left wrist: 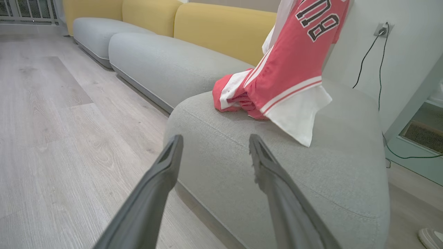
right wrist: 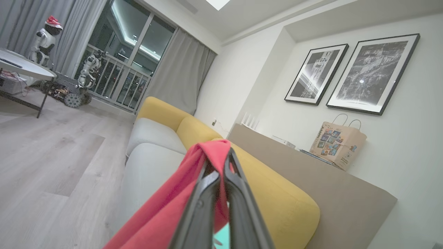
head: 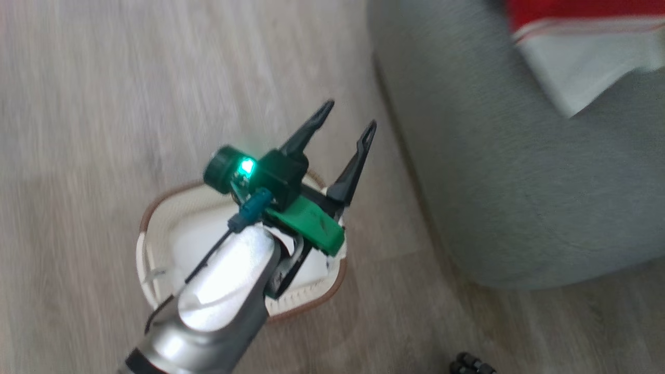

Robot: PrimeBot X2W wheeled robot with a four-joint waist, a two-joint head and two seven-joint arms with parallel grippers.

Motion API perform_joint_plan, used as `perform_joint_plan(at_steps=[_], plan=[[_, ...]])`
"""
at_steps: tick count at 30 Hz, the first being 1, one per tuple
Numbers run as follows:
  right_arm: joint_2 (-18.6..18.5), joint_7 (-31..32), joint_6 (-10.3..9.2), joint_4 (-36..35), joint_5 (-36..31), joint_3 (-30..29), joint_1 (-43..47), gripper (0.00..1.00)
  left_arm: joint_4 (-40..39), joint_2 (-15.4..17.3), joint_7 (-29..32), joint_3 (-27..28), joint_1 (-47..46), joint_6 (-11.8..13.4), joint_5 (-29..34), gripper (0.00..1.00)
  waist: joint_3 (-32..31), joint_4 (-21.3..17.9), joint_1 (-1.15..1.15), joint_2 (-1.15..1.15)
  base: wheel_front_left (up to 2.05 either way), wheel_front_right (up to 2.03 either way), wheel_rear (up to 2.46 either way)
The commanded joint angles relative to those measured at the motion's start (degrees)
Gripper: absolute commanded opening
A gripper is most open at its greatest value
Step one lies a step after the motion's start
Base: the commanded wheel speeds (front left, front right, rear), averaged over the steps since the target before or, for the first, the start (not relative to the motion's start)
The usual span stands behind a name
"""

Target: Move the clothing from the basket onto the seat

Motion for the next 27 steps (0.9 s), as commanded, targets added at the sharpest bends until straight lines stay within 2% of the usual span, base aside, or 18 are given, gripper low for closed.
perform_joint_plan(at_steps=[1, 7, 11, 18, 27], plan=[[-1.5, 0.3, -0.02, -0.9, -1.2, -1.7, -2.4, 0.0, -2.5, 0.9, 0.1, 1.6, -2.3, 0.1, 0.6, 1.0, 6.3, 5.0, 0.0, 0.0, 0.0, 0.0, 0.0], [-1.9, -1.5, -0.02, 3.5, -9.3, -11.1, -7.0, 0.0, -5.2, 1.7, 0.6, 1.5, -5.3, 0.6, 2.2, 1.0, 12.1, 9.2, 0.0, 0.0, 0.0, 0.0, 0.0], [0.9, -3.5, -0.02, 7.8, -13.4, -16.0, -6.5, 0.0, -6.4, 2.3, 1.1, 1.4, -6.6, 0.8, 3.0, 1.0, 14.7, 10.9, 0.0, 0.0, 0.0, 0.0, 0.0], [8.1, -6.5, -0.02, 14.2, -19.2, -23.5, -2.1, 0.0, -8.3, 3.3, 2.5, 0.8, -7.5, 1.1, 3.8, 1.0, 18.0, 11.6, 0.0, 0.0, 0.0, 0.0, 0.0], [13.0, -7.4, -0.02, 20.4, -24.1, -29.3, 1.6, 0.0, -9.5, 4.6, 3.4, 0.6, -7.4, 1.7, 4.1, 1.0, 19.0, 11.0, 0.0, 0.0, 0.0, 0.0, 0.0]])
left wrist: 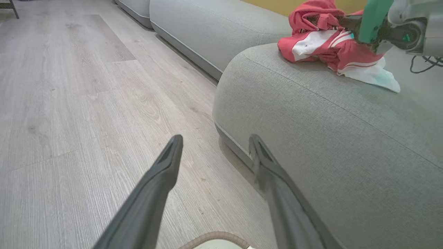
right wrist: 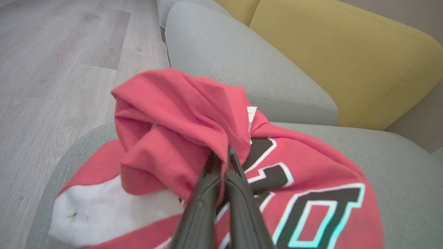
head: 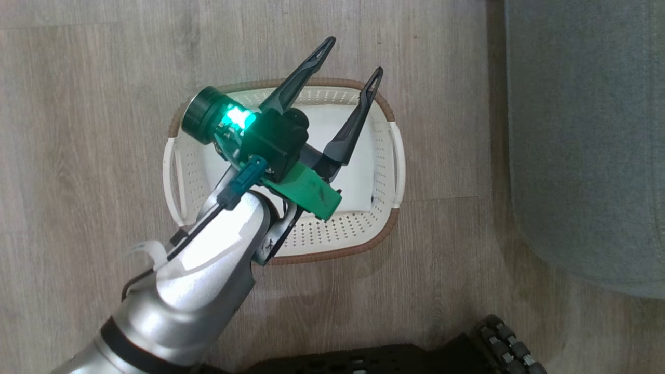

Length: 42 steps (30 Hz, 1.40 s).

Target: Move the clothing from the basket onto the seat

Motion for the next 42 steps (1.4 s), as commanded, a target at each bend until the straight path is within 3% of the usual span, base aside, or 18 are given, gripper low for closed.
perform_joint_plan(at_steps=[1, 3, 5, 6, 22, 33, 42], plan=[[-0.2, -0.5, -0.02, -1.2, -0.7, -0.3, 0.3, 0.0, -2.1, 0.9, 0.2, 0.9, -0.6, 0.2, 0.4, 1.0, -0.2, -0.3, -0.01, 0.0, 0.0, 0.0, 0.0], [0.4, -0.6, -0.02, -0.6, -1.3, -0.8, 0.4, 0.05, -2.0, 1.0, 0.2, 0.9, -0.5, 0.3, 0.3, 1.0, -0.6, -0.8, -0.01, 0.0, 0.0, 0.0, 0.0], [0.9, -0.7, -0.02, -0.3, -1.7, -0.8, 0.5, 0.56, -1.8, 1.2, 0.3, 0.9, -0.5, 0.4, 0.2, 1.0, -1.1, -1.3, -0.01, 0.0, 0.0, 0.0, 0.0], [1.1, -0.7, -0.02, -0.7, -1.7, -0.4, 0.6, 1.0, -1.7, 1.2, 0.3, 1.0, -0.4, 0.4, 0.1, 1.0, -1.4, -1.5, -0.01, 0.0, 0.0, 0.0, 0.0], [1.5, -0.7, -0.02, -3.2, 5.9, 10.8, 9.6, 1.0, 3.4, 0.4, -2.5, 2.8, 3.7, 1.2, -4.5, 1.0, -13.4, -4.1, -0.01, 0.0, 0.0, 0.0, 0.0], [3.7, -0.7, -0.02, -5.9, 14.5, 22.9, 16.5, 1.0, 5.3, 0.3, -4.6, 8.7, 11.2, 5.6, -8.2, 1.0, -25.5, -1.7, -0.01, 0.0, 0.0, 0.0, 0.0], [7.8, -0.7, -0.02, -10.7, 21.8, 28.1, 24.3, 1.0, 2.8, 1.7, -4.8, 15.0, 19.7, 8.6, -9.8, 1.0, -31.5, 0.4, -0.01, 0.0, 0.0, 0.0, 0.0]])
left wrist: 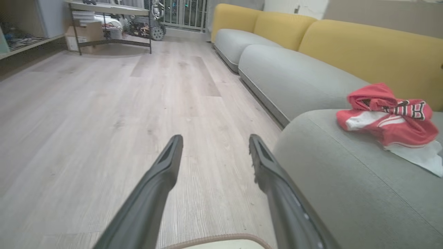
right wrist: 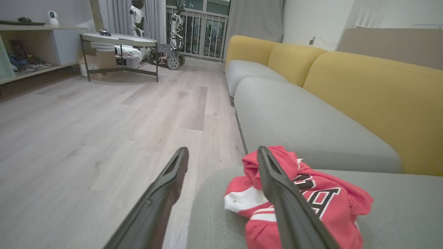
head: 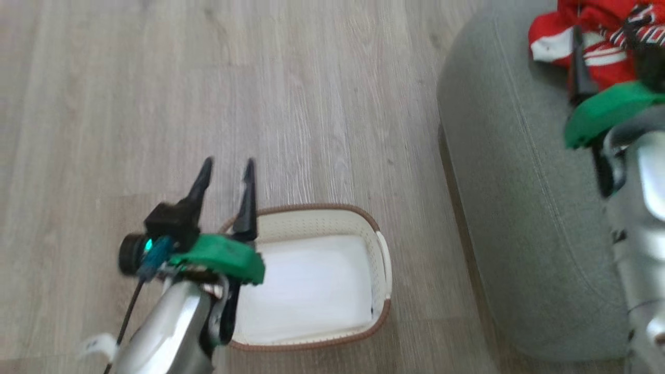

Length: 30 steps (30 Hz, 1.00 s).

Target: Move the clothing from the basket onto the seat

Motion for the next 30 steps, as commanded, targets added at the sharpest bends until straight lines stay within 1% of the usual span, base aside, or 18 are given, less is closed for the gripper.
perform_joint_plan(at_steps=[1, 5, 8, 14, 18, 23, 30], plan=[[1.1, -0.5, -0.02, -3.0, 1.2, 1.4, 1.0, 1.0, -2.6, 1.3, -0.7, 3.3, 0.3, 0.7, -0.3, 1.0, -2.3, 1.3, 0.0, 0.0, 0.0, 0.0, 0.0], [3.7, -0.5, -0.02, -7.1, 3.2, 2.6, 6.8, 1.0, -3.8, 2.0, -0.7, 6.5, 4.8, 1.4, -1.0, 1.0, -4.7, 1.9, 0.0, 0.0, 0.0, 0.0, 0.0], [6.3, -0.5, -0.02, -10.2, 4.5, 3.4, 12.2, 1.0, -4.8, 2.4, -0.7, 8.6, 7.8, 2.0, -0.9, 1.0, -6.1, 2.3, 0.0, 0.0, 0.0, 0.0, 0.0], [9.4, -0.5, -0.02, -16.9, 4.6, 3.7, 21.6, 1.0, -6.7, 2.5, -0.7, 12.2, 13.1, 2.4, -0.6, 1.0, -8.2, 2.7, 0.0, 0.0, 0.0, 0.0, 0.0], [10.1, -0.5, -0.02, -20.9, 4.1, 4.5, 27.4, 1.0, -7.6, 2.1, -0.7, 14.3, 16.7, 1.8, -0.4, 1.0, -9.5, 2.7, 0.0, 0.0, 0.0, 0.0, 0.0], [10.2, -0.5, -0.02, -24.8, 7.8, 7.5, 33.1, 1.0, -8.2, 1.1, -0.7, 16.2, 20.5, 1.0, 0.1, 1.0, -10.8, 2.9, 0.0, 0.0, 0.0, 0.0, 0.0], [10.2, -0.5, -0.02, -28.4, 9.0, 7.0, 37.7, 1.0, -8.6, 0.1, -0.7, 18.2, 22.8, -0.5, 1.7, 1.0, -11.7, 3.1, 0.0, 0.0, 0.0, 0.0, 0.0]])
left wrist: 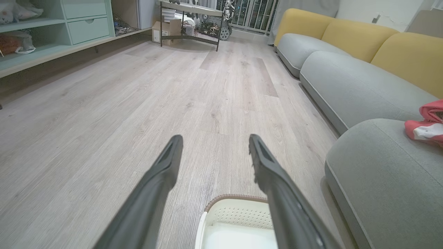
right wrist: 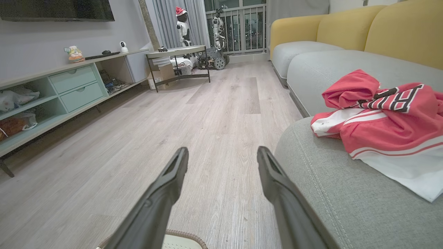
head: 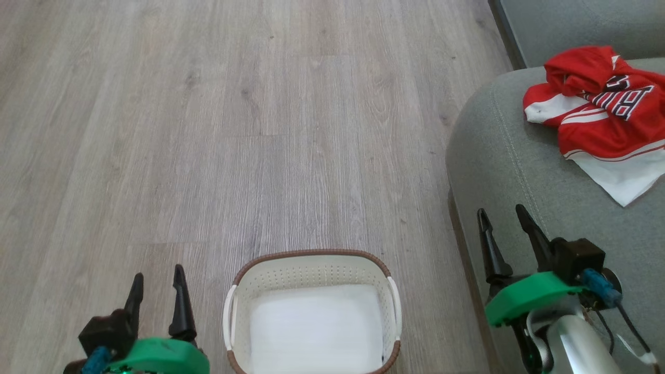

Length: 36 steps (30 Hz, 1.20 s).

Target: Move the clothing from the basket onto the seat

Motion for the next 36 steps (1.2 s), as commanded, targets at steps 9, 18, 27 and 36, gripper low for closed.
perform_joint_plan(at_steps=[9, 18, 27, 36], plan=[[0.4, -0.5, -0.01, -2.6, -0.1, 1.0, 0.2, 1.0, -1.2, -0.4, -0.7, 3.1, -1.2, -1.6, 3.3, 1.0, -0.3, -0.3, 0.0, -0.01, 0.0, 0.0, 0.0], [0.4, -0.5, -0.01, -1.7, -0.2, -0.3, 0.7, 1.0, -0.2, -1.3, -0.7, 4.1, -1.4, -2.8, 4.4, 1.0, -0.7, 0.0, 0.0, -0.01, 0.0, 0.0, 0.0], [0.1, 0.1, 0.01, 1.9, 0.1, -1.4, 2.4, 0.0, 3.8, -2.1, 0.2, 1.7, 0.3, -3.1, 4.2, 0.0, -1.1, 0.3, 0.0, -0.01, 0.0, 0.0, 0.0], [0.1, 1.4, 0.01, 3.4, 4.7, -1.8, 3.4, 0.0, 5.9, -2.7, 1.4, 2.5, 0.4, -4.0, 0.0, 0.0, -0.9, 0.3, 0.0, -0.01, 0.0, 0.0, 0.0]])
